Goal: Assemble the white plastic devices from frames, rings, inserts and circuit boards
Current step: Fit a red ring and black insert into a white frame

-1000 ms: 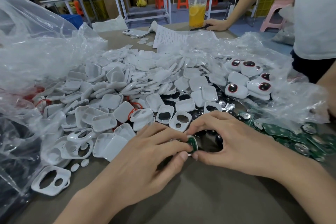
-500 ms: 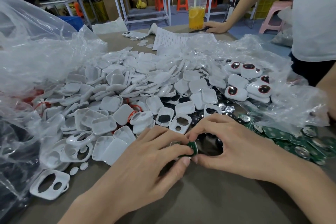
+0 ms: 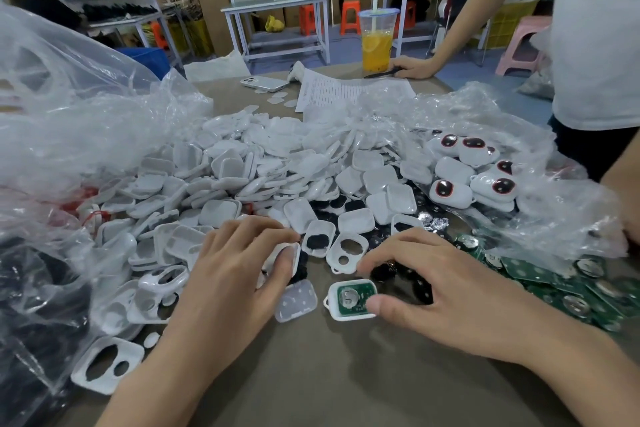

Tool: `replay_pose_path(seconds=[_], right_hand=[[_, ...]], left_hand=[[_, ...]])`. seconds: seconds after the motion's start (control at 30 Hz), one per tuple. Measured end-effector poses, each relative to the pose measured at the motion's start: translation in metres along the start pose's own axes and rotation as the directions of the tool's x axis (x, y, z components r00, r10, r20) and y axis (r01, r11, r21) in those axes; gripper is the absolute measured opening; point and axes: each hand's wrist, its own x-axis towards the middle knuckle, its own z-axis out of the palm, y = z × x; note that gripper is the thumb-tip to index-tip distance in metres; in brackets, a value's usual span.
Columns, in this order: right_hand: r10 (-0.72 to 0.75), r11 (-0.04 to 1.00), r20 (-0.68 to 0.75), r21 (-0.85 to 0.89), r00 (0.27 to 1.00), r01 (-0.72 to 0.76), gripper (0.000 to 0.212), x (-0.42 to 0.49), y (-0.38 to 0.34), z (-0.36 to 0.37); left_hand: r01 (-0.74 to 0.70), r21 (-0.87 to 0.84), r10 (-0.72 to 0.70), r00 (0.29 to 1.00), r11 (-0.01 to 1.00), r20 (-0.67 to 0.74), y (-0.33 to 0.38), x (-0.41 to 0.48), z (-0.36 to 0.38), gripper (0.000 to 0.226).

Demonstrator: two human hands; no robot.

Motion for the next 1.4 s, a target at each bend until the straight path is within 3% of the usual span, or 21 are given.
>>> replay_pose_path(seconds=[0.1, 0.37, 0.53, 0.7, 0.87, 1.0, 1.07, 1.2, 1.4], right_hand=[[0.009, 1.000, -0.096, 0.006, 0.995, -0.008, 0.030, 0.001, -0.002, -0.002], [0.095, 0.995, -0.305, 0.060, 0.948, -0.080, 0.020, 0.021, -0.007, -0.006], [0.063, 0.998, -0.341, 0.002, 0.938, -0.066, 0.025, 0.050, -0.013, 0.001], [0.003, 0.994, -0.403, -0.102, 0.915, -0.049, 0.032, 0.049, -0.011, 0.008], [-0.039, 0.993, -0.423, -0.114, 0.905, -0.010, 0.035, 0.048, -0.013, 0.008], [-0.071, 0.995, -0.443, -0.093, 0.894, 0.033, 0.031, 0.048, -0.018, 0.010], [-0.044, 0.999, -0.437, -0.035, 0.898, 0.032, 0.026, 0.047, -0.019, 0.010], [0.038, 0.988, -0.391, 0.151, 0.920, 0.023, 0.023, 0.047, -0.021, 0.012], [0.114, 0.917, -0.302, 0.398, 0.946, 0.017, 0.030, 0.052, -0.024, 0.018]], left_hand=[[0.024, 0.021, -0.023, 1.000, 0.999, -0.010, -0.001, 0.000, 0.001, 0.019], [0.147, -0.046, -0.150, 0.988, 0.988, -0.049, -0.008, 0.000, 0.000, 0.026], [0.192, -0.054, -0.196, 0.976, 0.980, -0.097, -0.017, 0.001, 0.004, 0.034], [0.249, -0.167, -0.267, 0.960, 0.954, -0.090, -0.021, 0.003, 0.006, 0.033], [0.262, -0.149, -0.280, 0.953, 0.954, -0.117, -0.020, 0.005, 0.007, 0.032], [0.271, -0.251, -0.325, 0.923, 0.929, -0.207, -0.014, 0.007, 0.000, 0.026], [0.289, -0.388, -0.396, 0.888, 0.875, -0.232, -0.009, 0.009, -0.003, 0.025], [0.362, -0.704, -0.572, 0.817, 0.611, -0.076, 0.001, 0.014, -0.011, 0.023], [0.449, -0.839, -0.598, 0.777, 0.308, 0.196, 0.016, 0.013, -0.010, 0.014]])
